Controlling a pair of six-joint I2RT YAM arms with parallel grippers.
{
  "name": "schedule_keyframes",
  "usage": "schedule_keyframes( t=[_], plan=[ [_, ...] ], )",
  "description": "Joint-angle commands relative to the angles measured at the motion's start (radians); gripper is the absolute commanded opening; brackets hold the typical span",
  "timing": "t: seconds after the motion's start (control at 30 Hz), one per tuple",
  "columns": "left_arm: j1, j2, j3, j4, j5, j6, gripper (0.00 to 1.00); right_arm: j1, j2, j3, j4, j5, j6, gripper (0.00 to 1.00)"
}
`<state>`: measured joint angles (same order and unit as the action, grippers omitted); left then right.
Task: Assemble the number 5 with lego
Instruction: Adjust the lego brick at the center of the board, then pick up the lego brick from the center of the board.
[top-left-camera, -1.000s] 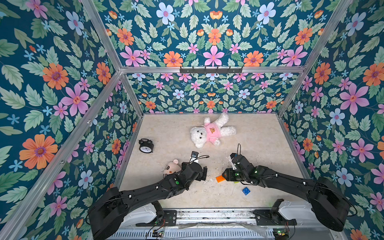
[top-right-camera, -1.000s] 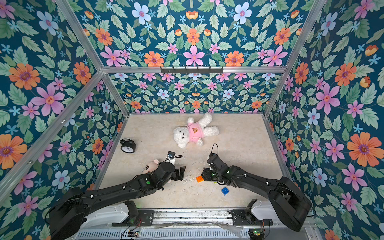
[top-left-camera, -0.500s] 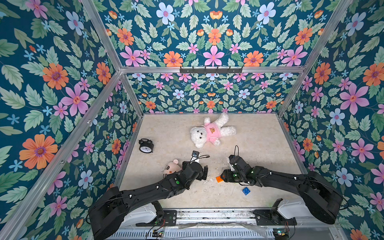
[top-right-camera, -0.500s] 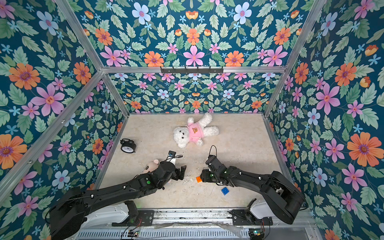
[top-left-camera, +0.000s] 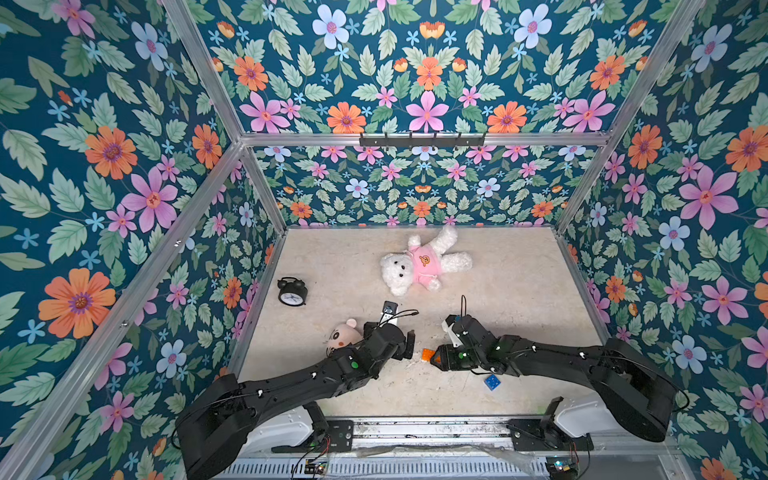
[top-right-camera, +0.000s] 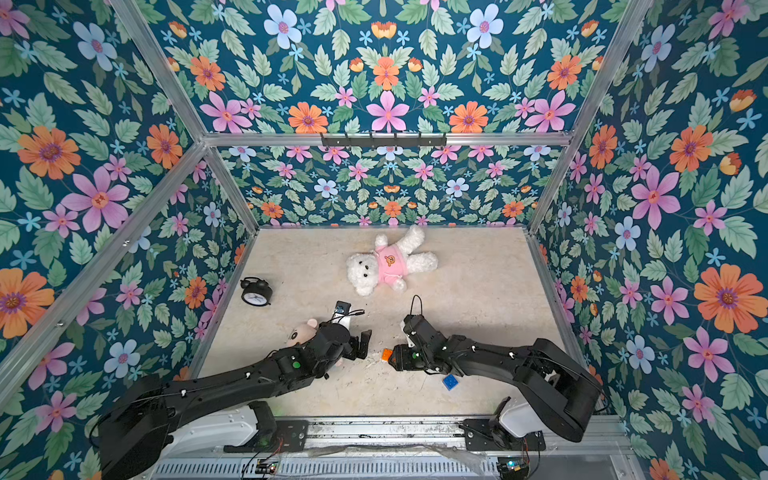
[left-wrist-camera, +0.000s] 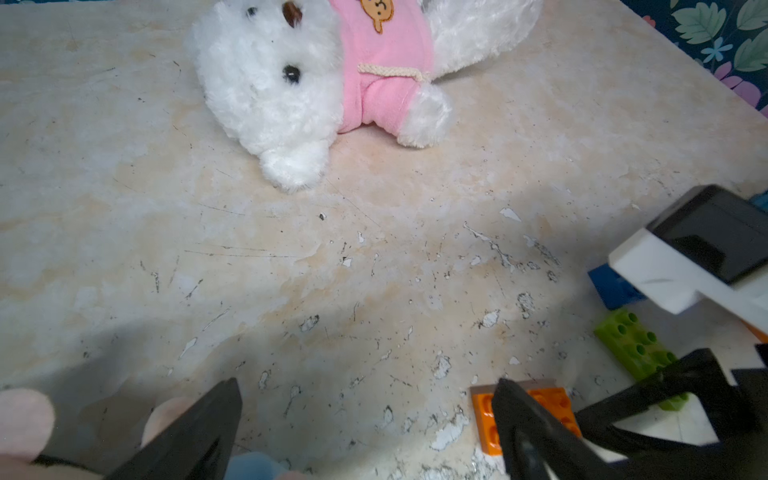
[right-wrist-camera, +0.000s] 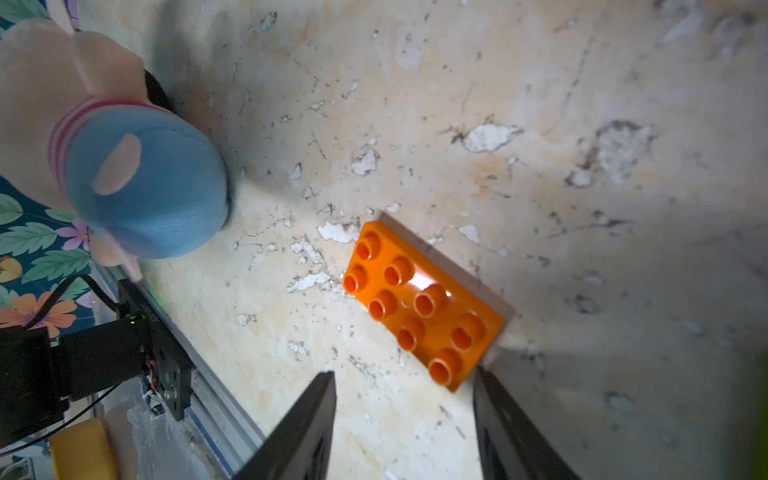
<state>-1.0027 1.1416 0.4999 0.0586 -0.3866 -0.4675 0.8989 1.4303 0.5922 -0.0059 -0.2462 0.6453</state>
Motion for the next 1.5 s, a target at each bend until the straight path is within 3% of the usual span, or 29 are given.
schedule_keyframes(
  t=[0.0, 0.13, 0.33, 0.47, 0.77, 1.3, 1.47],
  plan=[
    [0.000, -0.002, 0.002, 0.004, -0.010, 0.006, 0.99, 0.001, -0.022, 0.031, -0.103, 0.172, 0.008, 0.58],
    [0.000, -0.006, -0.003, 0.009, 0.000, 0.013, 0.99, -0.024, -0.138, 0.035, -0.148, 0.335, 0.000, 0.57],
    [0.001, 0.023, 0.015, 0.013, 0.062, 0.026, 0.99, -0.241, -0.217, 0.068, -0.318, 0.435, 0.005, 0.60],
    [0.001, 0.042, 0.012, 0.048, 0.100, 0.015, 0.99, -0.244, -0.198, 0.083, -0.366, 0.459, 0.057, 0.65],
    [-0.002, 0.075, 0.026, 0.052, 0.115, 0.017, 0.99, -0.242, -0.082, 0.084, -0.317, 0.371, 0.047, 0.58],
    [-0.002, 0.063, 0.014, 0.041, 0.098, 0.010, 0.99, -0.214, 0.102, 0.152, -0.359, 0.414, 0.008, 0.50],
    [-0.003, 0.075, 0.023, 0.036, 0.098, 0.012, 0.99, -0.213, 0.100, 0.151, -0.358, 0.426, 0.018, 0.41]
  ],
)
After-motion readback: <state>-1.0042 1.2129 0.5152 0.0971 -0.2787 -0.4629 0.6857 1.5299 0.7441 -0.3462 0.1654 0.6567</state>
